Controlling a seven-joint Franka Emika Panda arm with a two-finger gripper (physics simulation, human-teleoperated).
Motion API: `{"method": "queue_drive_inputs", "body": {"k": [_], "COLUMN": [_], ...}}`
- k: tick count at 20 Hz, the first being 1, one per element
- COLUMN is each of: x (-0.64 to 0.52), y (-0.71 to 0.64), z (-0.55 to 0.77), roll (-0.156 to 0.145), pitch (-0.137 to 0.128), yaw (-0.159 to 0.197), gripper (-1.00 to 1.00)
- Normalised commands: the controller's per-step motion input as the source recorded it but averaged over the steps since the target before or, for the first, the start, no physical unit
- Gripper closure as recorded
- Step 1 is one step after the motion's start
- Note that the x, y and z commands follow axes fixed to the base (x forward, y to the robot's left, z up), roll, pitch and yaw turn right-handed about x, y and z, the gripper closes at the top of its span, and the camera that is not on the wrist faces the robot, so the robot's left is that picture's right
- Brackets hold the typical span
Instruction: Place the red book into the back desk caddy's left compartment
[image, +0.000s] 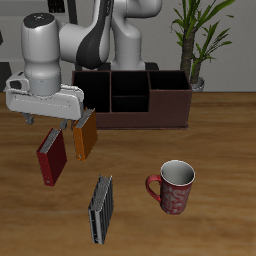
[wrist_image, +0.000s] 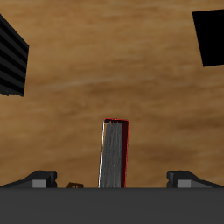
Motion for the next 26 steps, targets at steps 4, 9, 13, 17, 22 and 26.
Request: {"method": "queue_drive_inputs", "body": {"k": [4, 9, 13, 17, 22, 26], "x": [0.06, 0.09, 0.04, 0.04, 0.06, 0.02], "y": [-0.06, -0.08, 0.02, -0.02, -0.09, 0.01], "z": [-0.32, -0.45, -0.33, -0.20, -0.16, 0.04], "roll": [-0.006, -0.014, 0.009, 0.003, -0.016, 0.008], "pitch": [0.020, 0.035, 0.042, 0.026, 0.022, 0.002], "yaw": [-0.006, -0.013, -0.011, 0.004, -0.012, 0.004], "gripper": [-1.00, -1.00, -1.00, 1.00, 1.00, 1.00]}}
